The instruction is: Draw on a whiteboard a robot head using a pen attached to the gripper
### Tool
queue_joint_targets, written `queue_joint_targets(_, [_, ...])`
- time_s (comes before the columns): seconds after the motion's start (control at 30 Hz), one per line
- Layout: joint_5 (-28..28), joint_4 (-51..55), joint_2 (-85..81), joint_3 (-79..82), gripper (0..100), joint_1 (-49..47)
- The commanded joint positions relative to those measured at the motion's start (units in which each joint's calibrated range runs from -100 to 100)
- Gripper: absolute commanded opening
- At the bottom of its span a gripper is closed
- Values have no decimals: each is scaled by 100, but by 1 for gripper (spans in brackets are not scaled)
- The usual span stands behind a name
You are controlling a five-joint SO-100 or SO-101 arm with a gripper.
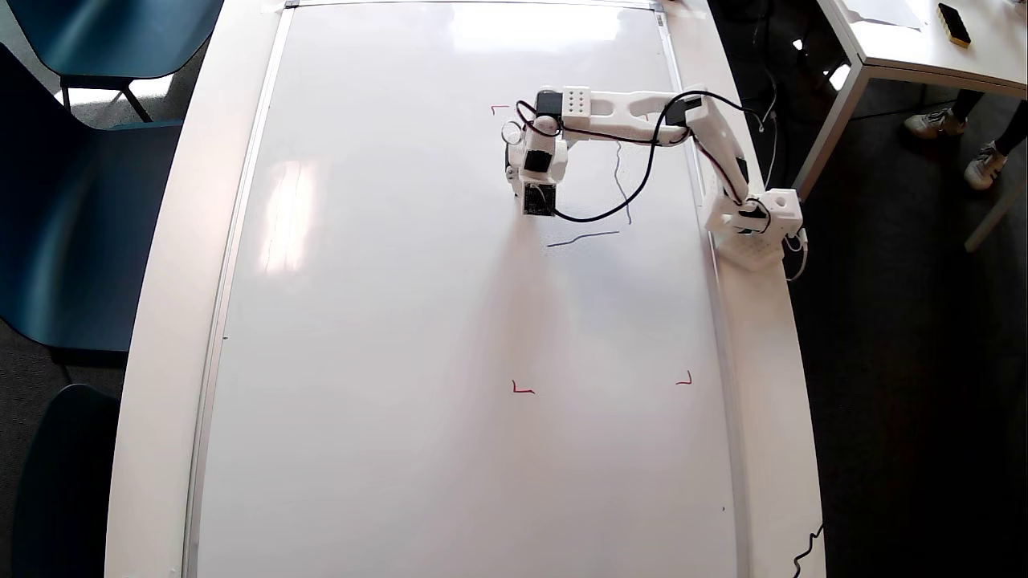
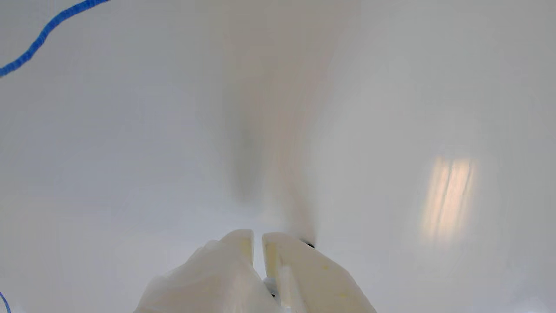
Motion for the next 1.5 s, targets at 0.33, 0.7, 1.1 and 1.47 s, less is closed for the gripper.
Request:
queue_joint_targets(0.33, [-256,22,-404,452,2,-699])
queue_joint_targets(0.7, [-331,57,-798,769,2,-802])
queue_joint_targets(1.1, [-417,66,-1133,1114,2,-1090])
queue_joint_targets(1.47, [-438,75,-1360,1459,2,-1318])
